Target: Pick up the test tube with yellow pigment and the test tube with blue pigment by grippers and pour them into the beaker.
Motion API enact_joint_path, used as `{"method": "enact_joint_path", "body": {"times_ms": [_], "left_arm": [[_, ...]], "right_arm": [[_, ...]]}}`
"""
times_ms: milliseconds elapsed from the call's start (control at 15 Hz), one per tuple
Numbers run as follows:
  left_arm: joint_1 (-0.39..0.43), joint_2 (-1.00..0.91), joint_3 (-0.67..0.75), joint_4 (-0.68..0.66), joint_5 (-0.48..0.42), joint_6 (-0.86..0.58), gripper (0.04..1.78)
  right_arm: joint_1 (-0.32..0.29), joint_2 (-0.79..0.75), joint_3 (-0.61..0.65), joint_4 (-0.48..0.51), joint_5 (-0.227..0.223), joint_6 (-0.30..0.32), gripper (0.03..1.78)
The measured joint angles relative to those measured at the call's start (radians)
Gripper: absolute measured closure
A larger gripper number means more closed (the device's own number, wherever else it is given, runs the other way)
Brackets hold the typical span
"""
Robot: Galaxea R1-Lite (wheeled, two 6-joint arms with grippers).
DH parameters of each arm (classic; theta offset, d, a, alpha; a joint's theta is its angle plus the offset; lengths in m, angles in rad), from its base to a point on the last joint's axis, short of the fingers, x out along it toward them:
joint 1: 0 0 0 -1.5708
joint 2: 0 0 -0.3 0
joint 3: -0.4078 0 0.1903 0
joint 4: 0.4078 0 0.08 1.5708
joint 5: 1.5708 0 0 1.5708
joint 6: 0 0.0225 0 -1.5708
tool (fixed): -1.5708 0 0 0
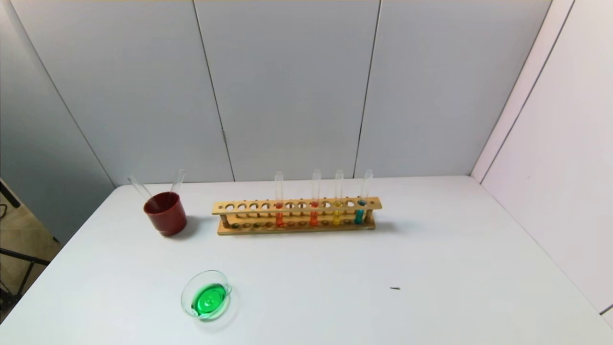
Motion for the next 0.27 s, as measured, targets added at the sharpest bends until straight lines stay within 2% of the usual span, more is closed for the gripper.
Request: {"method": "enact_joint_path", "body": {"times_ms": [267], "left_arm": [[0.000, 0.000, 0.000, 0.000, 0.000, 0.000, 0.07]], "right_arm": [[0.000, 0.000, 0.000, -0.001, 0.000, 0.000, 0.07]]}}
